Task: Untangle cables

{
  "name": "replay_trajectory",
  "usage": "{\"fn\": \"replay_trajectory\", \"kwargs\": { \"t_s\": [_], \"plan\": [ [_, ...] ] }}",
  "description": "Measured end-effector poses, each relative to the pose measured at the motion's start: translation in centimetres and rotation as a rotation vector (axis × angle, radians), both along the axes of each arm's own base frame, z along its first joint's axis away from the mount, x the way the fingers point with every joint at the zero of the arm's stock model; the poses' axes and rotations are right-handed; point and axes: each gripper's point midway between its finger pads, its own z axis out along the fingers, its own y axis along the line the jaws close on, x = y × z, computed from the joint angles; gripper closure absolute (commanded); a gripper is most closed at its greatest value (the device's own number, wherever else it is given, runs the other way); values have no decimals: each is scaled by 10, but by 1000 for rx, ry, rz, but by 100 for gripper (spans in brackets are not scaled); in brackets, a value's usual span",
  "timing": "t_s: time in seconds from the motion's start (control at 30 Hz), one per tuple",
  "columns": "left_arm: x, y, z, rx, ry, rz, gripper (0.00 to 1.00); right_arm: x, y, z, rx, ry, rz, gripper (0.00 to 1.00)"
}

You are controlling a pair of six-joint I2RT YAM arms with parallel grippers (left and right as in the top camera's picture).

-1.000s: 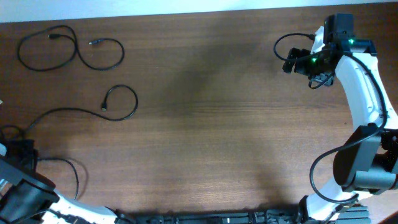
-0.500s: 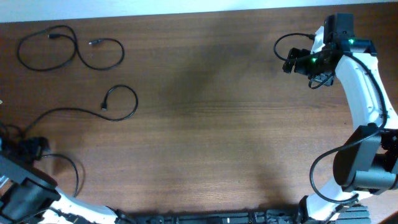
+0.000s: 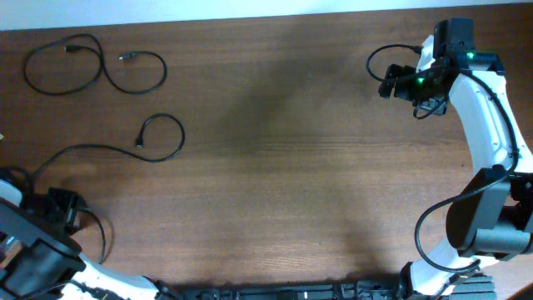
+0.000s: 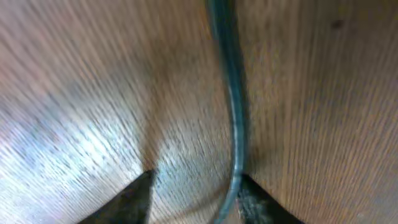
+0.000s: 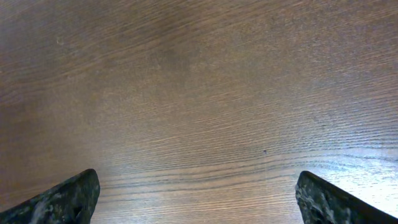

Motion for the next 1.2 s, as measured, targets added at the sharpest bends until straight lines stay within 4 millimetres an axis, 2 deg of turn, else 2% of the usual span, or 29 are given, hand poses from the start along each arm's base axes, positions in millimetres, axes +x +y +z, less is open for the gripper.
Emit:
{"fn": "replay_trajectory", "kwargs": {
  "t_s": [0.03,0.1,0.23,0.43,0.6,0.77,0.8,0.87,0.93,1.03,1.07,1.1,1.13,1.17,1.2],
  "plan": [
    [1,-3,0,-10,-1,24,84,0,0,0,0,0,0,2],
    [2,-6,0,-28,0,91,94,0,0,0,0,0,0,2],
    [5,-11,0,-59,9,243,100,0,0,0,0,0,1,2],
    [15,-22,0,-141,16,505,100,0,0,0,0,0,0,2],
    [21,-22,0,-174,35,724,100,0,0,0,0,0,0,1],
    [38,-14,0,-190,-29,827,100,0,0,0,0,0,0,1],
    [50,-7,1,-195,-88,844,100,0,0,0,0,0,-1,1],
    [58,-2,2,-198,-130,854,100,0,0,0,0,0,0,2],
    [61,-1,2,-203,-140,865,100,0,0,0,0,0,0,2],
    [61,-1,2,-204,-138,877,93,0,0,0,0,0,0,2],
    [61,-1,2,-205,-137,878,80,0,0,0,0,0,0,2],
    [61,-1,2,-206,-134,881,57,0,0,0,0,0,0,2],
    [60,-3,1,-212,-130,880,9,0,0,0,0,0,0,2],
    [61,-4,2,-220,-133,870,1,0,0,0,0,0,0,2],
    [62,-4,3,-221,-142,852,1,0,0,0,0,0,0,2]
  ]
}}
